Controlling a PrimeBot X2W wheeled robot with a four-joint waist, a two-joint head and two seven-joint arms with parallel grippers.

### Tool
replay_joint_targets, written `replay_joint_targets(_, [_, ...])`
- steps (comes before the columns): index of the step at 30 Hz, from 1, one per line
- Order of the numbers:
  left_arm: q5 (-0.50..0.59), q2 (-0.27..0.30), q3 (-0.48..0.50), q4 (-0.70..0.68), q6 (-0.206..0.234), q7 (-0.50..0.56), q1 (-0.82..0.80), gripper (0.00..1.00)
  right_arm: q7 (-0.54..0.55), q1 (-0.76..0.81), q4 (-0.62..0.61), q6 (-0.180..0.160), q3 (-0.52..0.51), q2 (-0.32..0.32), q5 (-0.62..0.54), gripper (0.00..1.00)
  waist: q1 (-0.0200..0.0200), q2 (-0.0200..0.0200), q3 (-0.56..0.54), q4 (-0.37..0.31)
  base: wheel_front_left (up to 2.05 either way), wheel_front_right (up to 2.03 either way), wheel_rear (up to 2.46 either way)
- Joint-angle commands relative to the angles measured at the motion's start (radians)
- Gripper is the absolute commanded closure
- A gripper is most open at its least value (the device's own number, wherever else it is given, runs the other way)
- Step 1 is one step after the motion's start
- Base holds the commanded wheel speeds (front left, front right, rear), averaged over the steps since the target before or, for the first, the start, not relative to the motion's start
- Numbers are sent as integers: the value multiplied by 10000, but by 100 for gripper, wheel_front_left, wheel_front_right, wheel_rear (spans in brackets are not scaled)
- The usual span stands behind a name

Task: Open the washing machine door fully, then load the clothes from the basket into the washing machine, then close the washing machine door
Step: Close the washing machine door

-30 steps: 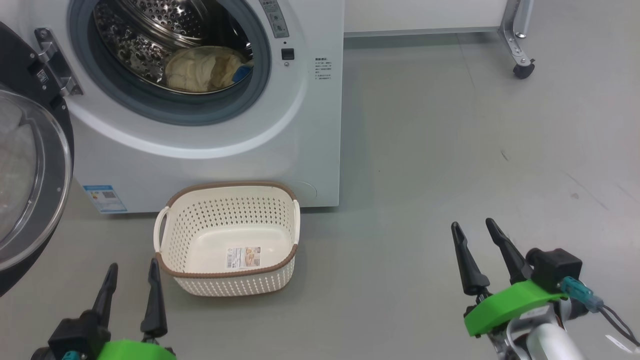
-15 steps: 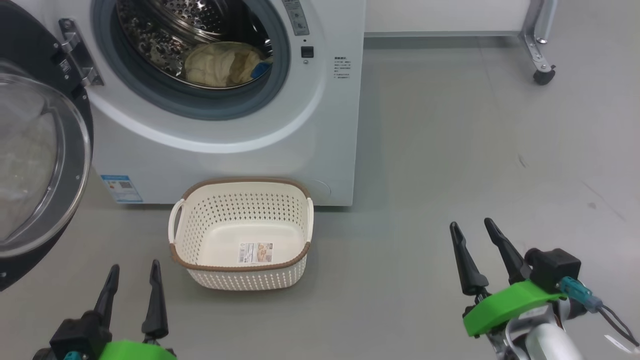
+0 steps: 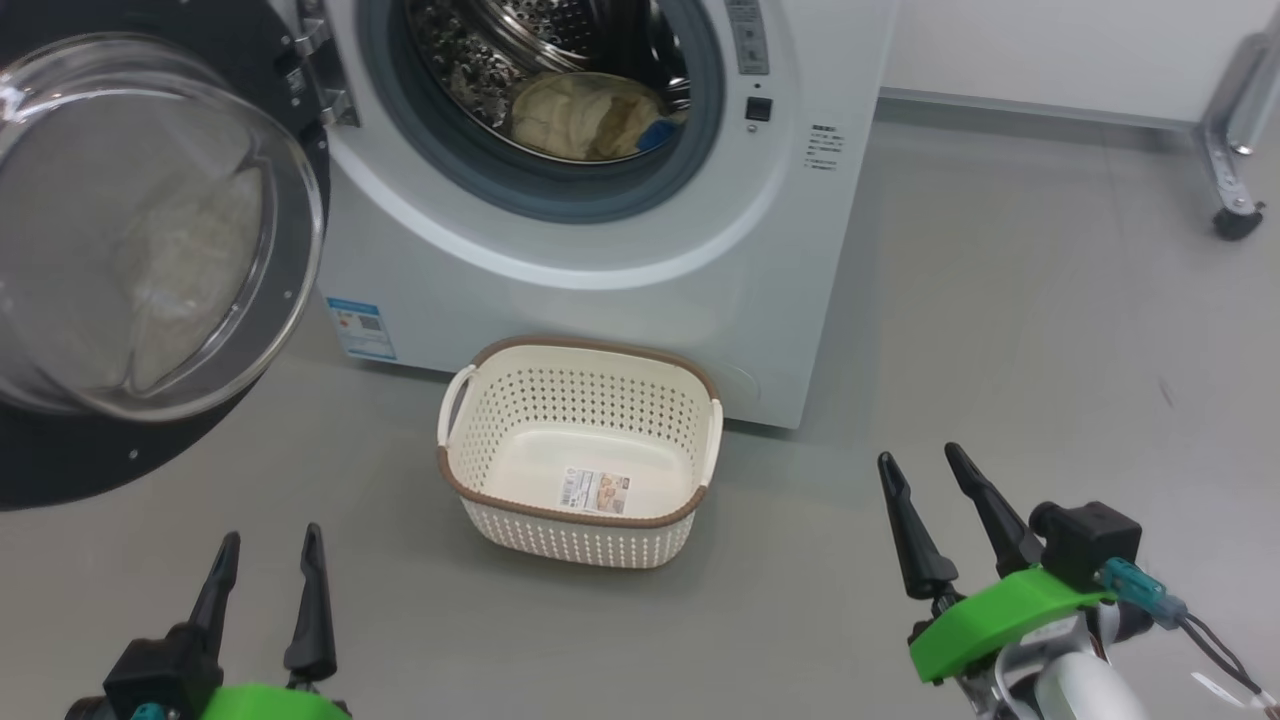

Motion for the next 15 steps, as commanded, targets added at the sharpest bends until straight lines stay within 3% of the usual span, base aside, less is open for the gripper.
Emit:
replay_joint_targets(1, [57,257,314,-239,-32,-111,-359,0,-69,-237,-382,6,237,-50,97,0,0,0,-64,474,0,0,0])
replay_joint_targets(15, [77,517,198,-219,42,-74,-289,0,-69,-169,-413,6,563,-50,343,0,0,0,-260,2253,0,0,0])
